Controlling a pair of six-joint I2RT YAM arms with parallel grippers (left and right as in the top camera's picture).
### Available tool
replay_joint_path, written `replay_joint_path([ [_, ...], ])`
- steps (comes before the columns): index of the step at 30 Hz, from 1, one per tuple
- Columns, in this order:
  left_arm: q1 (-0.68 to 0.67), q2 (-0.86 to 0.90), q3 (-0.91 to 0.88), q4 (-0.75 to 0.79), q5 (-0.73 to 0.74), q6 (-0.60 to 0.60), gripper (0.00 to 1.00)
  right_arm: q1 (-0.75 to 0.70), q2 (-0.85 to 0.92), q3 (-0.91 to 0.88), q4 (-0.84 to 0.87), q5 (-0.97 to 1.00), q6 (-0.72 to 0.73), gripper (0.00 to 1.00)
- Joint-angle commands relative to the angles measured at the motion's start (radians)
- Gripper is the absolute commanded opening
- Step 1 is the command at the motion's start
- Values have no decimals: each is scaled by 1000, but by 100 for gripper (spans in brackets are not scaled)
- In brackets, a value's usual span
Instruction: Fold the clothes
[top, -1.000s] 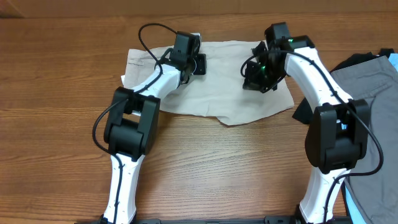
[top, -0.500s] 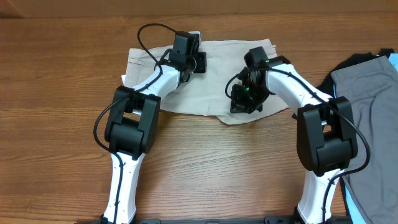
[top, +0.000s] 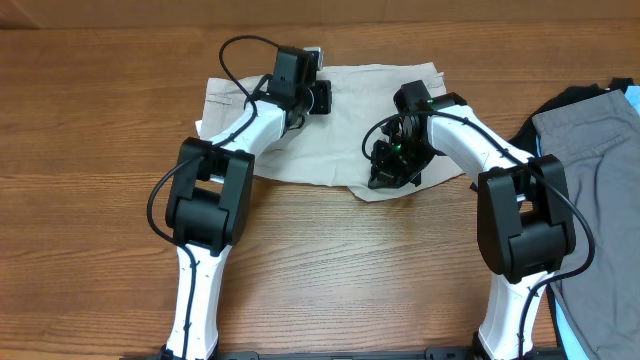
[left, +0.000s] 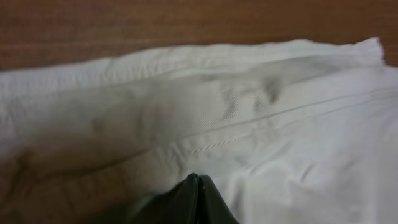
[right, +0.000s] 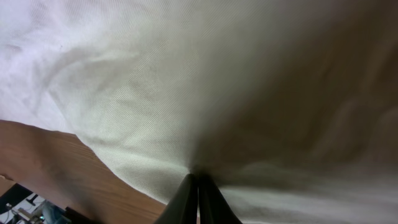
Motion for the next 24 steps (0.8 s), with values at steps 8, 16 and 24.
replay_joint_path([
  [8, -3, -85, 56, -26, -104, 9, 4, 0, 2, -4, 9, -5, 4, 8],
  [16, 13, 18, 56, -31, -218, 9, 4, 0, 2, -4, 8, -5, 5, 8],
  [24, 45, 71, 56, 30, -256, 8, 4, 0, 2, -5, 6, -4, 4, 8],
])
